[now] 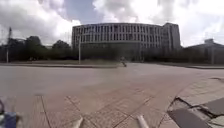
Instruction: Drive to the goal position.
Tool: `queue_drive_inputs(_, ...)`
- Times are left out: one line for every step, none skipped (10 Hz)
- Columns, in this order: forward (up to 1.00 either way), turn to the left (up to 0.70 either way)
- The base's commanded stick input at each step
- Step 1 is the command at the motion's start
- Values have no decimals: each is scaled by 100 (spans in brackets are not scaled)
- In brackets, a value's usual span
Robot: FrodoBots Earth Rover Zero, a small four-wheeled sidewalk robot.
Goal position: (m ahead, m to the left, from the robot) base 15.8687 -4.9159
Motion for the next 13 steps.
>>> queue_drive_inputs(69, -35)
queue_drive_inputs(69, -35)
queue_drive_inputs(69, -19)
queue_drive_inputs(69, 0)
queue_drive_inputs(69, 0)
queue_drive_inputs(69, -7)
queue_drive_inputs(69, -27)
queue_drive_inputs(69, -35)
queue_drive_inputs(69, -35)
queue_drive_inputs(69, -21)
queue_drive_inputs(69, 0)
queue_drive_inputs(69, 0)
queue_drive_inputs(69, 0)
